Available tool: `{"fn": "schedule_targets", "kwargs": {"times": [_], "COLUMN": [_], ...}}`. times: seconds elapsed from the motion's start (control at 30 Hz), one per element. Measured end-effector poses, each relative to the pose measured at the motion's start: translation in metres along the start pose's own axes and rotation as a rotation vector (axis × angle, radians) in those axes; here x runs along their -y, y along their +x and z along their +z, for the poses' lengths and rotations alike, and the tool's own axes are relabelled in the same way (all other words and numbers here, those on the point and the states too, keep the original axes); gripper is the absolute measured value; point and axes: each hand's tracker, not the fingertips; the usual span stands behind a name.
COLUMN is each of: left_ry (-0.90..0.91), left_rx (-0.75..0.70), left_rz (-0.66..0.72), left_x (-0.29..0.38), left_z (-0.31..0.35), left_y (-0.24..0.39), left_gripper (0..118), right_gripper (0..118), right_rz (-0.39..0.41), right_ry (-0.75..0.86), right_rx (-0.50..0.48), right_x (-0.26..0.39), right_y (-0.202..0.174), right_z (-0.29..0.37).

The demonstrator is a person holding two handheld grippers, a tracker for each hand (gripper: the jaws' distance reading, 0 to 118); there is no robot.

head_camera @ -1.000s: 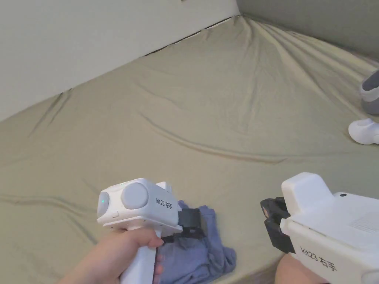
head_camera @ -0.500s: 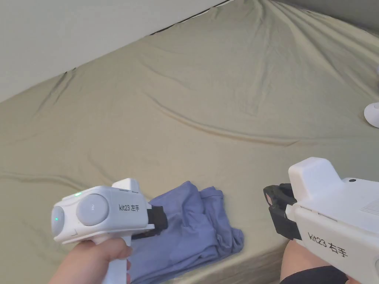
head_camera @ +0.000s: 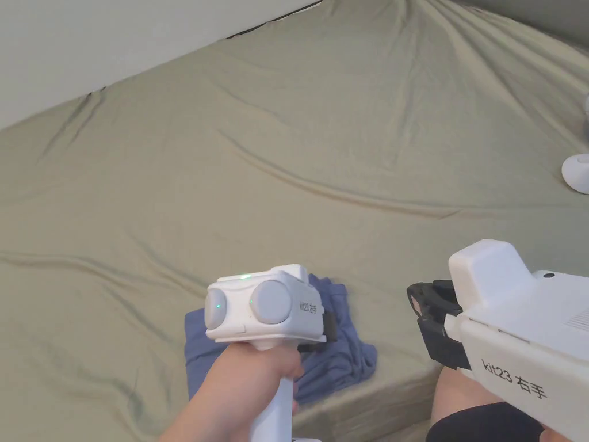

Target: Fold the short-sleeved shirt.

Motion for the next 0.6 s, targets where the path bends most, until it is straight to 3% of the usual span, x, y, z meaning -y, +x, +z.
{"fn": "schedule_targets", "kwargs": {"times": [0.17, 0.3, 0.4, 0.47, 0.6], "left_ry": [0.137, 0.31, 0.327, 0.311, 0.273], "left_rx": [0.236, 0.233, 0.213, 0.188, 0.134], "left_rz": [0.024, 0.026, 0.075, 0.081, 0.158], "left_x": [0.002, 0.023, 0.047, 0.064, 0.093], "left_z": [0.058, 0.116, 0.131, 0.13, 0.121], "left_y": [-0.029, -0.077, -0.121, -0.149, -0.196], "left_gripper": [0, 0, 0, 0, 0], "right_gripper": [0, 0, 0, 0, 0], "right_rz": [0.052, 0.086, 0.067, -0.013, -0.132], "right_ry": [-0.018, -0.081, -0.139, -0.193, -0.268], "right_rx": [-0.006, -0.053, -0.202, -0.356, -0.533], "right_x": [0.004, 0.003, -0.008, -0.025, -0.048], "right_y": [-0.015, -0.045, -0.075, -0.085, -0.08], "right_z": [-0.002, -0.023, -0.058, -0.095, -0.167]}}
